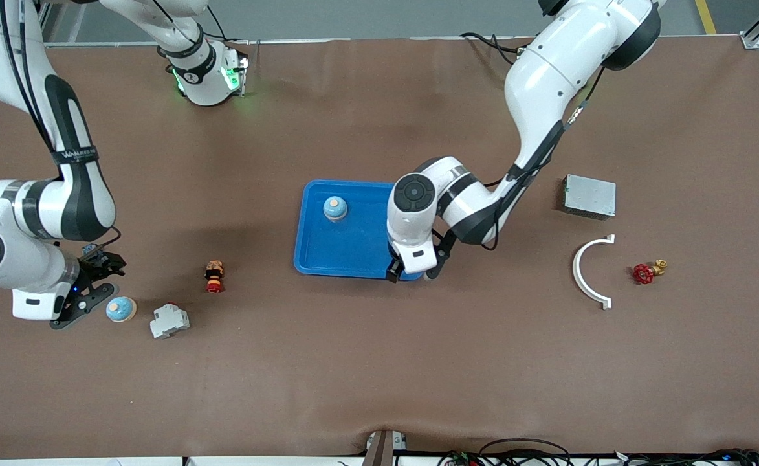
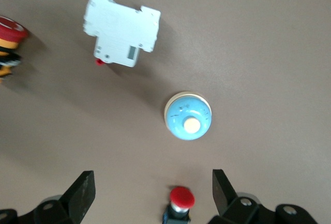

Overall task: Place electrolytic capacitor and blue bell in tray
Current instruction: 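Carry the capacitor into the tray while the right gripper reaches the second bell, then raise the left arm to rest while the right gripper grasps the bell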

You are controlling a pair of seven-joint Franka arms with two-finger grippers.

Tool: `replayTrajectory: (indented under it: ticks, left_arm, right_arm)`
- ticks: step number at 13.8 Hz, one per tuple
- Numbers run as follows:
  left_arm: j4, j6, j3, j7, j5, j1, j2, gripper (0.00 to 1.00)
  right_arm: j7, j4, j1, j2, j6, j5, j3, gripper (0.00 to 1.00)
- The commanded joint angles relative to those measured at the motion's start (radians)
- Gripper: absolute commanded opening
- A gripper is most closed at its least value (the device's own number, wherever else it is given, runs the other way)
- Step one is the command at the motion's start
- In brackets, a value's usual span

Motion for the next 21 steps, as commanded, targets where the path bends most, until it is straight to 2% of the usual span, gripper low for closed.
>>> replayTrajectory:
  ticks: [1,7,9,12,14,18,21]
  left_arm:
    - [-0.023,-0.085,0.006,0.053,0.016,0.038,-0.141,1.00]
    - [-0.027,-0.289,-0.002,0.502,0.002,0.205,-0.378,1.00]
    - [-0.027,-0.332,-0.009,0.702,-0.020,0.280,-0.424,1.00]
    - [-0.023,-0.414,-0.011,0.965,-0.170,0.385,-0.493,1.00]
    - [-0.026,-0.477,-0.002,1.053,-0.180,0.420,-0.533,1.00]
    - [-0.024,-0.574,-0.013,1.344,-0.199,0.535,-0.612,1.00]
    - [-0.026,-0.628,0.059,1.511,-0.246,0.522,-0.663,1.00]
  right_arm:
    - [-0.054,0.009,-0.046,0.051,0.028,-0.014,0.021,1.00]
    - [-0.056,0.012,-0.058,0.105,0.106,-0.003,0.026,1.00]
    - [-0.074,0.016,-0.060,0.119,0.140,-0.003,0.026,1.00]
    - [-0.108,0.019,-0.063,0.140,0.198,-0.003,0.024,1.00]
    - [-0.108,0.021,-0.072,0.157,0.209,-0.003,0.024,1.00]
    - [-0.107,0.027,-0.072,0.183,0.214,-0.001,0.026,1.00]
    - [-0.108,0.041,-0.071,0.203,0.217,0.023,0.024,1.00]
